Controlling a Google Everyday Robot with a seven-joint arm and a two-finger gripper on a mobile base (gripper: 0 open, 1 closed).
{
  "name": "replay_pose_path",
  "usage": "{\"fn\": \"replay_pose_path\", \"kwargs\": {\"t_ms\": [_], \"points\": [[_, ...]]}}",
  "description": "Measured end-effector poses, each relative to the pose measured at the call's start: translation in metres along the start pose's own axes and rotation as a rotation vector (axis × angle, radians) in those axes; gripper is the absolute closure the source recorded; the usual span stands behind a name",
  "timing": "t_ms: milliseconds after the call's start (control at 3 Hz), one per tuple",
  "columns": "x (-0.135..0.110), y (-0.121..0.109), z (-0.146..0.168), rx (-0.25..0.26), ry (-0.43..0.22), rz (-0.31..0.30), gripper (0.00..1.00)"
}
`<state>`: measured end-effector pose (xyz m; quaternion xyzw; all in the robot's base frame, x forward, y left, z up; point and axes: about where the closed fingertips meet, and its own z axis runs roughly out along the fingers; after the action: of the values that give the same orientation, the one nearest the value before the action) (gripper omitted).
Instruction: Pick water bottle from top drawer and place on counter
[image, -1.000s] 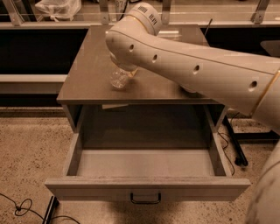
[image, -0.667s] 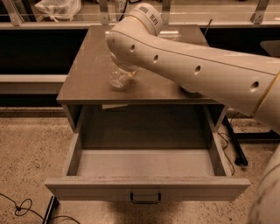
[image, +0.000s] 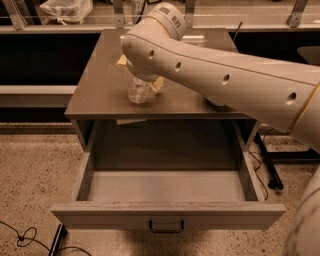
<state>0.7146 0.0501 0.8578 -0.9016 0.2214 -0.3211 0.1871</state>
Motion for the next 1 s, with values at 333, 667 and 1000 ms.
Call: {"fn": "replay_pose_path", "kwargs": {"t_ms": [333, 667, 1000], "points": [[0.010, 0.003, -0.005, -0.020, 0.004, 0.004, 0.00], [0.046, 0.014, -0.022, -0.009, 0.025, 0.051, 0.00], [0.080, 0.027, -0.048, 0.045, 0.048, 0.115, 0.00]]}}
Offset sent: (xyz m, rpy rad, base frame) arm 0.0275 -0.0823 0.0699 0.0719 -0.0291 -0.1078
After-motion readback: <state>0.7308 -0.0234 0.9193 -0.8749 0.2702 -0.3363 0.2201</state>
